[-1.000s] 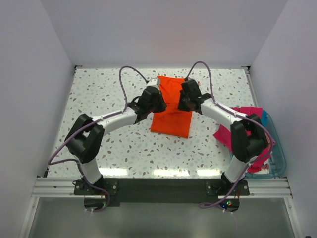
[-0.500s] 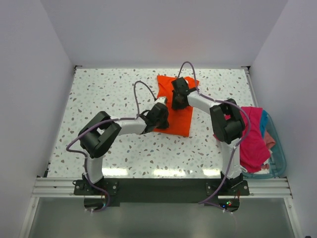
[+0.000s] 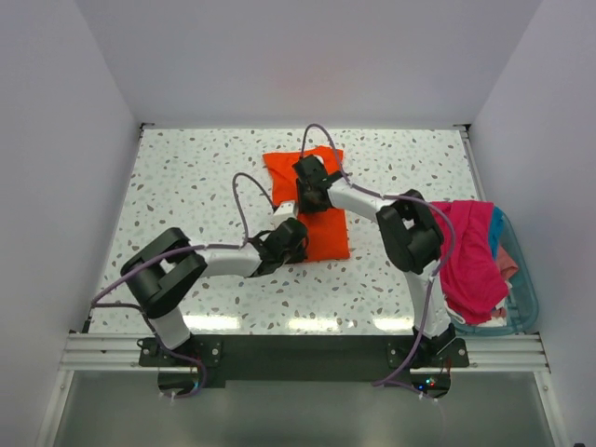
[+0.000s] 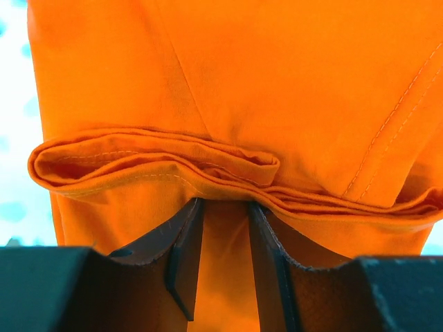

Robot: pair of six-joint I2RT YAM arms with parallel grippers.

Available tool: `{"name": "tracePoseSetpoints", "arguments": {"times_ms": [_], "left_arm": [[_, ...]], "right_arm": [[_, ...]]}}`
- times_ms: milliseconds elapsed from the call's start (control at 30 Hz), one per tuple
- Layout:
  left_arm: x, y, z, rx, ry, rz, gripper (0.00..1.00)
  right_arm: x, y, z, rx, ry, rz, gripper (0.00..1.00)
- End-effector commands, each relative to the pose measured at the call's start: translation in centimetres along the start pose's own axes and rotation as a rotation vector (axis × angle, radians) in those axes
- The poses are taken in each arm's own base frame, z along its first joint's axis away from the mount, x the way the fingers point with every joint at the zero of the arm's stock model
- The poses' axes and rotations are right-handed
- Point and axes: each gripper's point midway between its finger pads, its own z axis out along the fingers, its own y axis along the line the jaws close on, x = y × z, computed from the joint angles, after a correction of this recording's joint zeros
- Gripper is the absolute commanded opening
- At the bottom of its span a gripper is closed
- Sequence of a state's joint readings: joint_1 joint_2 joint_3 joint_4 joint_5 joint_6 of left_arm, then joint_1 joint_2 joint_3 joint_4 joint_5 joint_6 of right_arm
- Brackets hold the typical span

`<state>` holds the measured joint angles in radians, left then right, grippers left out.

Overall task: Fold and stack the t-shirts
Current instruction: Fold the tshirt

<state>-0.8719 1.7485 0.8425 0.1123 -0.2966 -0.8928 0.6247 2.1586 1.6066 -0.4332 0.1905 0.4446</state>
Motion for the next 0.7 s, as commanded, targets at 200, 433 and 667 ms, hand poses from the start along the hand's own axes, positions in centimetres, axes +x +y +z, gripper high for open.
{"name": "tracePoseSetpoints", "arguments": {"times_ms": [200,433,667], "left_arm": [[2.8,4.8,-5.5,-0.040,0.018,-0.078,0.07],[3.0,6.1,-7.2,-0.038,0.007,-0.090,0.08],[3.4,6.9,-7.5,-0.051,0.006,-0.092,0.08]], "right_arm": [[4.9,4.6,-1.6,-0.110,0.069,0.009,0.37],[2.9,3.9,-3.4,-0.111,0.034,0.008,0.49],[0.1,2.5,-4.6,-0.143,0.002,0.021,0.51]]}}
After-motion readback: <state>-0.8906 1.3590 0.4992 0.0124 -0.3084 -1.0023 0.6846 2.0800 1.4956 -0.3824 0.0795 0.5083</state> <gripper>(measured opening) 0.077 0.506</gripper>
